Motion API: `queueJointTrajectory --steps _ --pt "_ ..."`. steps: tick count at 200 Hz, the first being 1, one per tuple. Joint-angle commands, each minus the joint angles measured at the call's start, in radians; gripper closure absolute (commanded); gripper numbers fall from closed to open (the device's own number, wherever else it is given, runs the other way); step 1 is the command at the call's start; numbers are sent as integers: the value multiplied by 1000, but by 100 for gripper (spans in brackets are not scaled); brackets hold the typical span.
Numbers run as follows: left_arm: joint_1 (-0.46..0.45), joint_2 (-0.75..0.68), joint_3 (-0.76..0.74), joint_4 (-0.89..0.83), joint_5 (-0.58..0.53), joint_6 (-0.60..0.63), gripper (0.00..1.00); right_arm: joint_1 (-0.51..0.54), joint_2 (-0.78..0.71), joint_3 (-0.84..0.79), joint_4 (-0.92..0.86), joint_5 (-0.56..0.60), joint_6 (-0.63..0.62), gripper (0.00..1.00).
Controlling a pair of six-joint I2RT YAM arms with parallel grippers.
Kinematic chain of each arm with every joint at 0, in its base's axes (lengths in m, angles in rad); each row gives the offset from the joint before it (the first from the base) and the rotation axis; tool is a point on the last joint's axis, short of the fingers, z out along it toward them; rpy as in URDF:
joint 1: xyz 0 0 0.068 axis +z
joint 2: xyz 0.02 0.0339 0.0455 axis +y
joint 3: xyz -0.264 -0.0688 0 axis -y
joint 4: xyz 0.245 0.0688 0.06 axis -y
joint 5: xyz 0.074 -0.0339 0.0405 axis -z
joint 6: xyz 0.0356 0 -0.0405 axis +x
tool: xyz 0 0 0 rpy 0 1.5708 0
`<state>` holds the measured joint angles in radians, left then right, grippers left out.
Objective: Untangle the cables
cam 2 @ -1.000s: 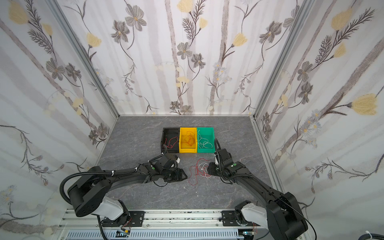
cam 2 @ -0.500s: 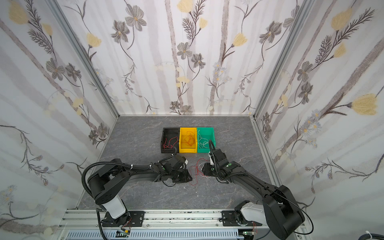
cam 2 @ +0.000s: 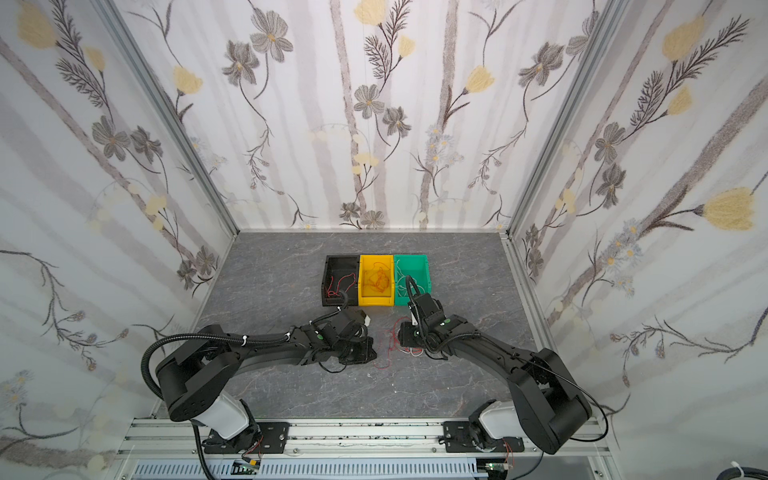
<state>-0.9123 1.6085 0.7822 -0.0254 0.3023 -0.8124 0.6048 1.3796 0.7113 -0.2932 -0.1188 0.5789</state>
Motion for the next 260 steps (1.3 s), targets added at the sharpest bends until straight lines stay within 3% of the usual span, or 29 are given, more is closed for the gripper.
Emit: queueJointTrajectory --steps 1,34,61,117,179,260 --pt "4 -29 -10 -23 -34 12 100 1 26 7 5 41 -19 52" --pt "16 -95 -23 -78 -66 30 100 1 37 7 22 47 -4 69" --pt "42 -169 -42 -139 -104 45 100 0 21 4 5 66 -2 75" --pt "195 -420 -119 -262 -179 70 100 -14 -41 -19 -33 117 -5 94" --pt "373 -614 -116 -409 -205 113 100 -63 -54 -18 -139 212 21 99" --pt "568 -687 -98 -601 -324 140 100 -220 -184 -100 -198 256 58 99"
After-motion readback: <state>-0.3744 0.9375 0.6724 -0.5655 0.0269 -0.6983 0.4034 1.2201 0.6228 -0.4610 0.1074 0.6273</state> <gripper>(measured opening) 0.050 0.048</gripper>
